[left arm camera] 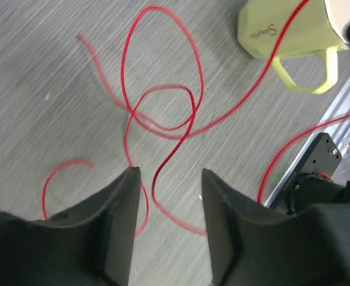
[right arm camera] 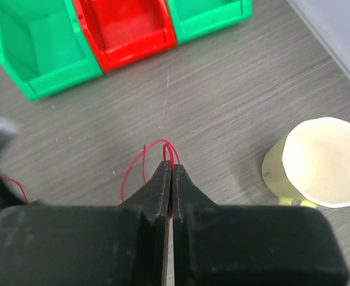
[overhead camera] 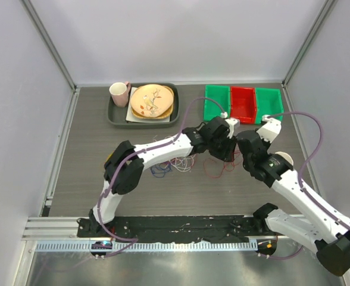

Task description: Untangle the cables

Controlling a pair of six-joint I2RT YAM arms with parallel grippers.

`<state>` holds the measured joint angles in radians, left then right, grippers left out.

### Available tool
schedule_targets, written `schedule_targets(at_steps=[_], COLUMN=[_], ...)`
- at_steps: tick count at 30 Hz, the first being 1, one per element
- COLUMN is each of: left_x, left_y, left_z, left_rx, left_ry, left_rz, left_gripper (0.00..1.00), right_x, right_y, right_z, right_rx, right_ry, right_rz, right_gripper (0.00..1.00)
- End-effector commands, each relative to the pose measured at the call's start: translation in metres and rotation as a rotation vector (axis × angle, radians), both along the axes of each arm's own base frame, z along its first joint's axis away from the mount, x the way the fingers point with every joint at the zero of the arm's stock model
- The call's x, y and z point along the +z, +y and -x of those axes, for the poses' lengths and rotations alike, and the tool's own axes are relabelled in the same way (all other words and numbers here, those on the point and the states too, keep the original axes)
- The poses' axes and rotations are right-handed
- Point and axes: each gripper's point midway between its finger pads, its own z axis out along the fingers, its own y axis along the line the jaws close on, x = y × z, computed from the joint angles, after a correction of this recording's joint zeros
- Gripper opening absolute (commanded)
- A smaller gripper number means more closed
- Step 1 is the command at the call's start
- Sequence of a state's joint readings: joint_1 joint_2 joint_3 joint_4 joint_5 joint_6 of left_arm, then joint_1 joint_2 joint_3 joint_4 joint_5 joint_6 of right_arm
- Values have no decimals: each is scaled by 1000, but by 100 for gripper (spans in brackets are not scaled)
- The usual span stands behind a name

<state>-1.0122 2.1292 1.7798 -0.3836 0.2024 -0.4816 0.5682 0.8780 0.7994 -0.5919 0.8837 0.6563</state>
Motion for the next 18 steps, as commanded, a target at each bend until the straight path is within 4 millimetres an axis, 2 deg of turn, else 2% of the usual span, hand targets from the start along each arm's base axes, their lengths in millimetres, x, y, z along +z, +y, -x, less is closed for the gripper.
schedule_targets(at_steps=[1,2,3,4,5,6,7,9,11,13,14,16,17,18], left_x=[46,47,35,51,54,45,57,54,68,64,76,73,82,74], left_y=[40,50,63,74,79,89,94,105,111,122,130,148,160,173], left_z=[-17,-19,-16,-20,-19,-15,-15,-10,-3,1,2,4,2,1], left_rx=[141,165,184,216,220,224,231,238,238,245,260,297,333,373], left_ry=[-85,-87,-72,-86,-91,-81,-94,-74,-72,-69,-90,-90,-117,-115], left_rz=[28,22,-5,20,30,12,35,34,74,74,95,80,87,64], left_gripper=[62,73,84,87,94,98,99,100,100,100,100,100,100,100], right_x=[-26,-31,-36,-44,-49,-52,-59,-65,-76,-81,-87,-90,-92,-95], right_y=[21,24,26,30,34,38,41,49,53,55,56,57,57,58], right_z=[-9,-10,-11,-11,-11,-13,-14,-16,-17,-19,-20,-22,-24,-24], right_rx=[87,97,107,120,139,152,160,186,202,206,205,208,206,205], right_ry=[84,101,114,137,155,158,179,191,217,227,246,261,264,274], right_rz=[-81,-85,-89,-90,-103,-113,-114,-133,-137,-131,-124,-111,-108,-106], right_gripper=[5,6,7,8,8,8,8,11,12,12,14,15,19,24])
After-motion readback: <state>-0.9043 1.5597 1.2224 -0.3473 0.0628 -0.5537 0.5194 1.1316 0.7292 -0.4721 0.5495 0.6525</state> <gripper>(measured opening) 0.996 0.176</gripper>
